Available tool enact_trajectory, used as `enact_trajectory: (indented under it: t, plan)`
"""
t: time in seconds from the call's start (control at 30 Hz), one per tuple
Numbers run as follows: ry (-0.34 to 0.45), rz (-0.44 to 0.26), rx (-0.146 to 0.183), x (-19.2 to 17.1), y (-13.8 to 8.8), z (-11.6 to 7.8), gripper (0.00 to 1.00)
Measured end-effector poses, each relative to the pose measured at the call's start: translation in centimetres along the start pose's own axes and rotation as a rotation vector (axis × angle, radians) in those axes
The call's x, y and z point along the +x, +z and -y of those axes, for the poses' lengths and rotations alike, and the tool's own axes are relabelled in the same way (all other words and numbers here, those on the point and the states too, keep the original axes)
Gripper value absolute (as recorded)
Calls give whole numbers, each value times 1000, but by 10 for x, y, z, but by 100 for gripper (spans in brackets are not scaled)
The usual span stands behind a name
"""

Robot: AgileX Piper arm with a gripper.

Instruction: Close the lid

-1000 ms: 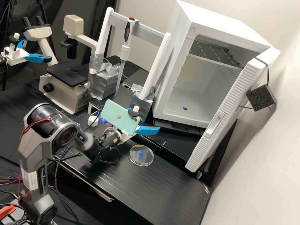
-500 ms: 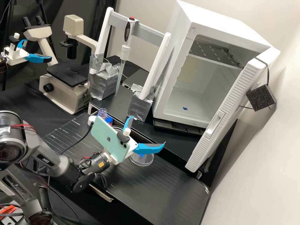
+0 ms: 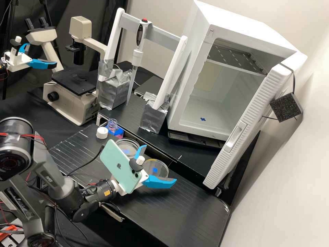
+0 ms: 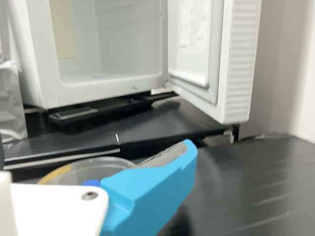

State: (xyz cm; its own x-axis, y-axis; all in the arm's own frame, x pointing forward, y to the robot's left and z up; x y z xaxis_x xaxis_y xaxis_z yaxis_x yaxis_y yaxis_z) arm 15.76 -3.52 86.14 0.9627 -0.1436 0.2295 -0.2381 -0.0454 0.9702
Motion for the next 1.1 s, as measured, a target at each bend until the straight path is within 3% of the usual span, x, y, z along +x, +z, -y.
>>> enact_trajectory:
  t: [0.33,0.67,1.1]
  plan:
    - [-40,34,-42,4,8,7,100]
    - [-35,44,-51,2,10,4,100]
    - [-51,15,-103,6,7,11,100]
